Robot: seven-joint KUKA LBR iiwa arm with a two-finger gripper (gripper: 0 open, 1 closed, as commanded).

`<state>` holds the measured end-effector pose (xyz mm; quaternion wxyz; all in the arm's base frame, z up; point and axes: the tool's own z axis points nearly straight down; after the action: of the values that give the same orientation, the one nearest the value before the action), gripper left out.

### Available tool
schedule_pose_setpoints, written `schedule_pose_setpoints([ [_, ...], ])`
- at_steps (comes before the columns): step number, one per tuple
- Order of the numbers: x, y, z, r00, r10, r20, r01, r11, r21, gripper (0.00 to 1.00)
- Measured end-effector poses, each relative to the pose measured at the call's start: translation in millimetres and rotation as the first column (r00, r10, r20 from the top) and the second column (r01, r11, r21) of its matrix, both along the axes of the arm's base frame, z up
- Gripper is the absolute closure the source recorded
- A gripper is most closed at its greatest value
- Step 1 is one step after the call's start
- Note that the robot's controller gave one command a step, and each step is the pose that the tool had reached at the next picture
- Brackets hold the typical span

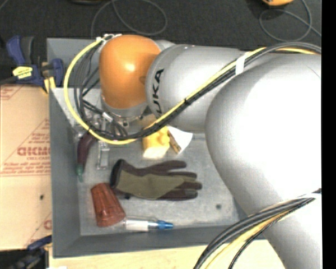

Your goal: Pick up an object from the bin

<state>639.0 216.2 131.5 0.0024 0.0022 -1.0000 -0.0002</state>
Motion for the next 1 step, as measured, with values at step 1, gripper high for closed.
schedule_pose_setpoints([
  [1,1.9,-0.6,5.3,1.000,-0.003,0.007,0.003,1.000,0.002,0.00],
])
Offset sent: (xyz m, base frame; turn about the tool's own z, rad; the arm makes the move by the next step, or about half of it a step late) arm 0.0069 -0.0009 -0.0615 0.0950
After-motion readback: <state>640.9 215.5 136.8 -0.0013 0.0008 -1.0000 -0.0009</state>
